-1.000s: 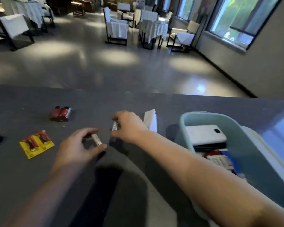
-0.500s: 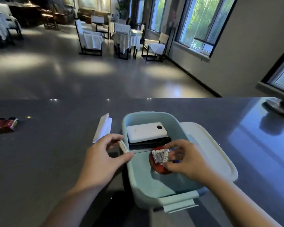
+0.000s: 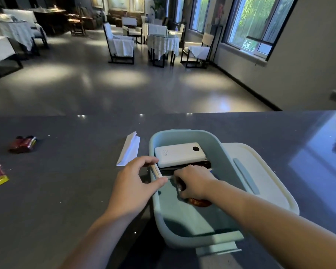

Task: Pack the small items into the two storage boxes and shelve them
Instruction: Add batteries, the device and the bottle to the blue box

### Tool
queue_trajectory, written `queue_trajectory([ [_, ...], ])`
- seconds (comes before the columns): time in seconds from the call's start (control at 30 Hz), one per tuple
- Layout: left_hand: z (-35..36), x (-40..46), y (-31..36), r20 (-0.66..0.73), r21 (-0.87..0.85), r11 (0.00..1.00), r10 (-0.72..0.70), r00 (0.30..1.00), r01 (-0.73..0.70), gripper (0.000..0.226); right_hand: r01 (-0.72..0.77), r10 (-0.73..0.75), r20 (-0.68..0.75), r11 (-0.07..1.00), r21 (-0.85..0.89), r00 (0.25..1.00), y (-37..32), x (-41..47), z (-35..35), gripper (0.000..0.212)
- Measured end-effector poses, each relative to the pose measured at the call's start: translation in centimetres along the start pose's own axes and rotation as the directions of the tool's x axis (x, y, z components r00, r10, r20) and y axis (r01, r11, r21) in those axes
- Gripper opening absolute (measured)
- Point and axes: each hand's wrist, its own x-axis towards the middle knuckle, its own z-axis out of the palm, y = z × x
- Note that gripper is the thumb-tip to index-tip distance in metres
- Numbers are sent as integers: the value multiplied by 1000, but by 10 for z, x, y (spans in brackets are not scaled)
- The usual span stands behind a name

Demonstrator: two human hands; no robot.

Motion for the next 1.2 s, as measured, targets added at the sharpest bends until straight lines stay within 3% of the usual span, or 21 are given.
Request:
queue_trajectory([
  [0.3,3,8,-3,74,5,999,40,996,-40,46,22,-22,5,998,-59,1000,1,6,9,16],
  [0.37,5,8,-3,78,16,998,54,995,-55,48,0,1,-58,1000,14,998,3,-4,-1,17],
  [0.43,8,9,-2,86,39,997,69,994,-73,50,-42,85,-186,974,224,979,5,-16,-14,12],
  [0.5,13,11,0,115,60,994,88,990,-95,54,-28,222,-288,833,553,932,4,-27,-25,6],
  [0.57,20,13,1,145,73,989,118,982,-129,59,-3,303,-256,651,759,918,-3,-35,-31,4],
  [0.77,35,10,4,153,147,957,227,962,-250,68,-71,336,-122,508,858,934,-17,-44,-15,24],
  [0.93,35,8,0,154,130,953,253,955,-274,65,-120,373,-36,388,914,927,-15,-41,-9,22],
  [1.07,20,3,-14,18,18,976,216,976,-217,45,-202,406,0,454,868,914,-11,-34,-5,22],
  [1.2,9,-4,-34,-109,-149,989,6,994,-22,20,-256,402,-26,630,733,915,-9,-20,1,19],
])
